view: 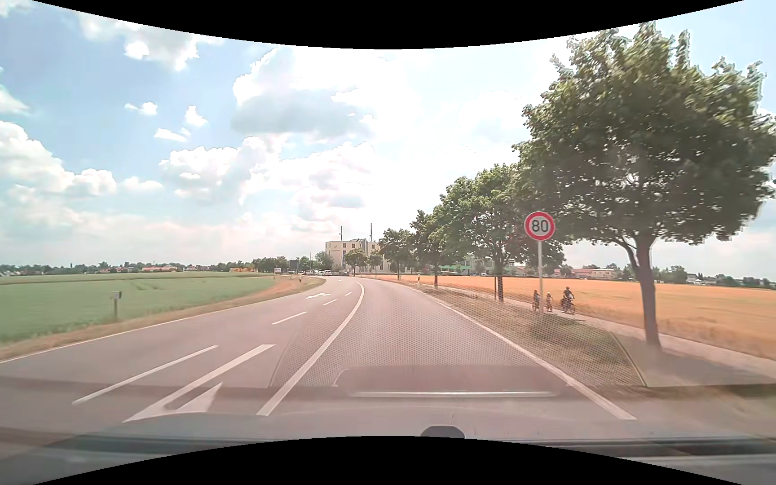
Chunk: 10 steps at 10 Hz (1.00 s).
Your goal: Follow the waypoints while adhering to traffic rules and regulations
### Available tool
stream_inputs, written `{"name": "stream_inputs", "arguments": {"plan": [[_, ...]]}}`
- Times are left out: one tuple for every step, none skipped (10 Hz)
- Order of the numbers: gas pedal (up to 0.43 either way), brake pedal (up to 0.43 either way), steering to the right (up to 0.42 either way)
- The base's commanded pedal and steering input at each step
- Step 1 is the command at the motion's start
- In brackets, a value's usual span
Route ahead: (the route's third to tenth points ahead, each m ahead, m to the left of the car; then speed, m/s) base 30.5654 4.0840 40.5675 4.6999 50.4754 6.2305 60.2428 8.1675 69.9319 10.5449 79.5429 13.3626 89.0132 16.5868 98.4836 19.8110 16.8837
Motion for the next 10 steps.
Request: {"name": "stream_inputs", "arguments": {"plan": [[0.087, 0.0, -0.02], [0.087, 0.0, -0.02], [0.087, 0.0, -0.02], [0.098, 0.0, -0.02], [0.098, 0.0, -0.02], [0.098, 0.0, -0.02], [0.098, 0.0, -0.02], [0.098, 0.0, -0.02], [0.098, 0.0, -0.02], [0.098, 0.0, -0.02]]}}
